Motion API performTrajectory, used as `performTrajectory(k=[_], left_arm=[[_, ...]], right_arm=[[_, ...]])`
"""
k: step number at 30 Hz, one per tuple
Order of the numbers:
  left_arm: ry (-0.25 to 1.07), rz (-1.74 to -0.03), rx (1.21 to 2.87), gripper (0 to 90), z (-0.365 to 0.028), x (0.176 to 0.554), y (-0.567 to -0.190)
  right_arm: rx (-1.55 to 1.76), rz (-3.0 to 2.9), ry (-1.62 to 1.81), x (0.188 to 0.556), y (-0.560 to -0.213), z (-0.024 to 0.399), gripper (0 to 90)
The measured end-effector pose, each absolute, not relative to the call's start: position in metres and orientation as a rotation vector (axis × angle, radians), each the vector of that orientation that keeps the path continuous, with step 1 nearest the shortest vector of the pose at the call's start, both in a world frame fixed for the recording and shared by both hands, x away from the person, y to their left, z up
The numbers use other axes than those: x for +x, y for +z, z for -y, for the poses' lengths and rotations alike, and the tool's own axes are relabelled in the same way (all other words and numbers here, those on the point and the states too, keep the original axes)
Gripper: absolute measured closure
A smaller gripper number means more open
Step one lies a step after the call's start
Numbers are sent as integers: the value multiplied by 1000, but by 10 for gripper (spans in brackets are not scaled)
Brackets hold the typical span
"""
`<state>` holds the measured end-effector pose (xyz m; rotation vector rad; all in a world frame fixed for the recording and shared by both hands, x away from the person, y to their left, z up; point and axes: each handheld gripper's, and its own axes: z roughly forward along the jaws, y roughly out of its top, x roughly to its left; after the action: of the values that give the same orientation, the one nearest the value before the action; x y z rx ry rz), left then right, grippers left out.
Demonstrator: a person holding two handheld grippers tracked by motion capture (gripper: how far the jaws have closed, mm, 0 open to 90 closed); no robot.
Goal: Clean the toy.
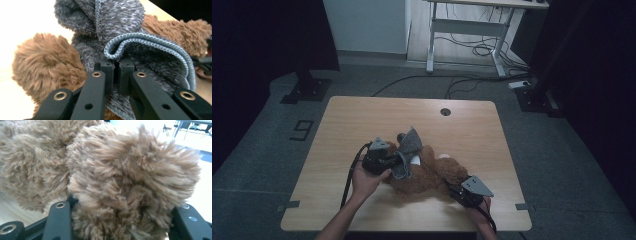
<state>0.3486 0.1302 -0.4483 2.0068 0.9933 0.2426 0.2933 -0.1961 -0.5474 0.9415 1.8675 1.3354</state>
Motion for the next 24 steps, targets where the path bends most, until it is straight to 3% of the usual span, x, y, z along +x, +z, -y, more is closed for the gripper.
performTrajectory(k=[17, 24], left_arm=[[351, -1197, 2021, 846, -208, 342, -471], [361, -1236, 2004, 844, -218, 341, -476]], right_arm=[[936, -1883, 1383, 291, -548, 202, 434], [938, -1883, 1392, 292, -549, 203, 433]])
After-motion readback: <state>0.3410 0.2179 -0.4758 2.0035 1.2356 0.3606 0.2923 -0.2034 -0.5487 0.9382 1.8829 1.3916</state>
